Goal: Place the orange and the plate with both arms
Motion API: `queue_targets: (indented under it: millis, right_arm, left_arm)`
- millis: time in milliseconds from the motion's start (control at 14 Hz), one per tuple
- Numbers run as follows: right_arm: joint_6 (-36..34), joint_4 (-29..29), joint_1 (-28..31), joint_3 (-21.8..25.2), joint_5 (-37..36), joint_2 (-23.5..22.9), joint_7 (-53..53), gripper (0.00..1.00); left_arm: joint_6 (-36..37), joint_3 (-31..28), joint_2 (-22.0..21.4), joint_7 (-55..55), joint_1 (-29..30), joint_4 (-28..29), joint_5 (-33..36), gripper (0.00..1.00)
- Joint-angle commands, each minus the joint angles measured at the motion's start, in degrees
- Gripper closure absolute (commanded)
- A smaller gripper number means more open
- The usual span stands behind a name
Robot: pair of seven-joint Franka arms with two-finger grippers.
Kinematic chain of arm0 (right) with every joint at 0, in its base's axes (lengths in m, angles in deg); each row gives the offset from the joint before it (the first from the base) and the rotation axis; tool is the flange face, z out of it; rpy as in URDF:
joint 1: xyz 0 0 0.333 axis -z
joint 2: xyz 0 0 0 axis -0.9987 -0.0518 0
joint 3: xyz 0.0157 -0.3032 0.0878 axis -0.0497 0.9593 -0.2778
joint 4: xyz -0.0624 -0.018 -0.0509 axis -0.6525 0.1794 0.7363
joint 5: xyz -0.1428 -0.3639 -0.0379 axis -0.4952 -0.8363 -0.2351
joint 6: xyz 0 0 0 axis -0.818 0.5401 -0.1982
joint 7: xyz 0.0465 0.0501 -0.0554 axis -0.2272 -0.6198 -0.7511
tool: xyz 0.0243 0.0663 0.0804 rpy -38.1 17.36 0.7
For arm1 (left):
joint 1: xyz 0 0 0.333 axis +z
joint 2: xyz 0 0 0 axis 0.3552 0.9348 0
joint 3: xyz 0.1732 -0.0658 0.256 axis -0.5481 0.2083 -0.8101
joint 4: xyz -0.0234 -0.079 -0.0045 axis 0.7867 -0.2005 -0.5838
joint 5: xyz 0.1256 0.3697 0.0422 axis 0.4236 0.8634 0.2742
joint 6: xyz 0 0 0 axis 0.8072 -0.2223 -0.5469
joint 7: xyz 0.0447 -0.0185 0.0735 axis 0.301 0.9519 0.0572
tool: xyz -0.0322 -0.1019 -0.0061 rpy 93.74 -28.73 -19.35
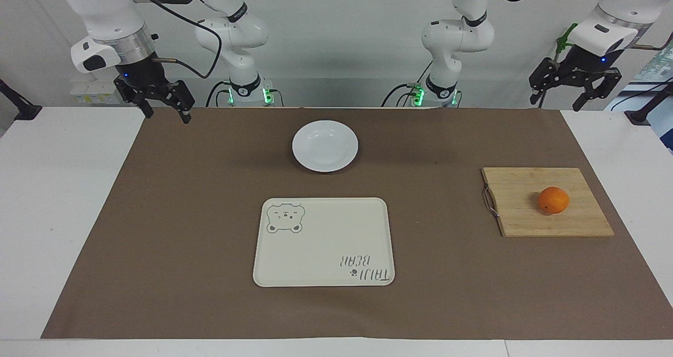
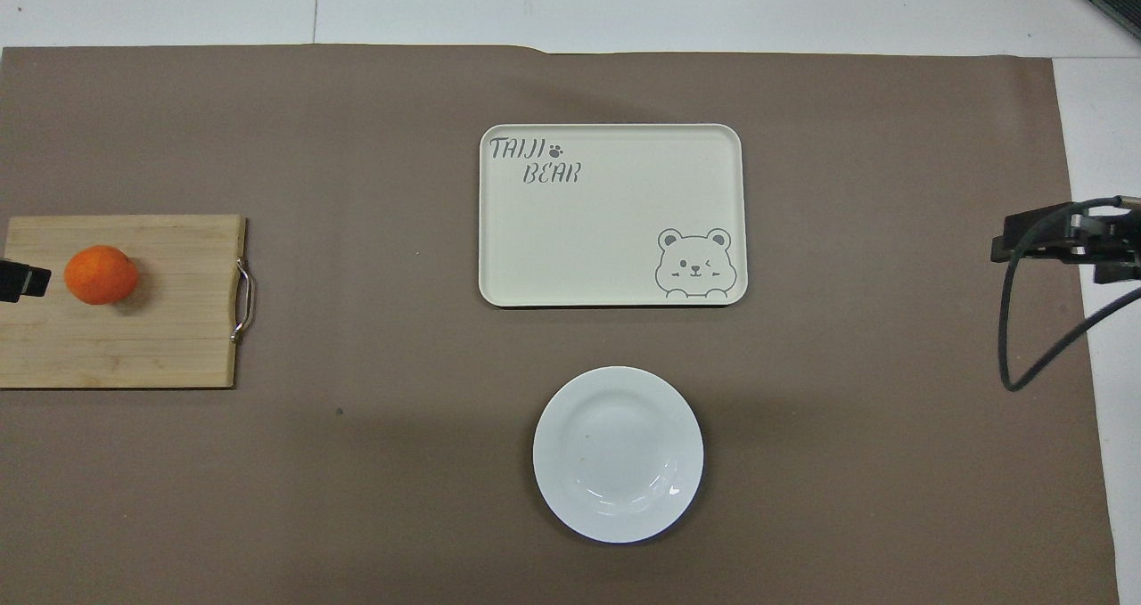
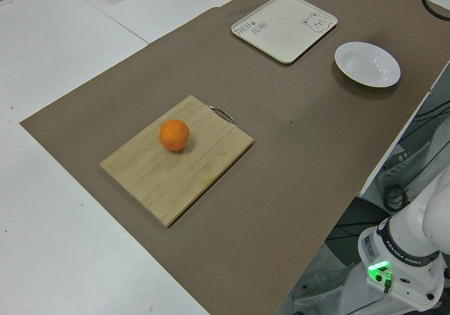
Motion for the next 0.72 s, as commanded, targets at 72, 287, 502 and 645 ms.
queue_targets:
  millis: [72,287,502,645]
  right_arm:
    - [-0.15,-1.09,1.24,-0.08,0.93,1.14,1.9,0.0]
    - [-4.18,0.4,1.07,-0.17,-0.38,2.37,1.9,0.0]
    - [-4.1,0.4,0.98,-0.52,-1.26,2.54,4.34,0.0]
    - [-3.84,0.05,0.98,-0.43,-1.26,2.63,6.11,0.0]
  left_arm:
    - [0.23,0.58,-0.58,-1.05,0.64,0.07,0.6,0.0]
    - [0.31,0.58,-0.58,-0.88,0.64,0.07,0.51,0.0]
    - [0.49,0.67,-0.58,-0.88,0.55,0.07,0.51,0.0]
    - [0.49,0.67,-0.58,-0.79,0.55,0.07,0.51,0.0]
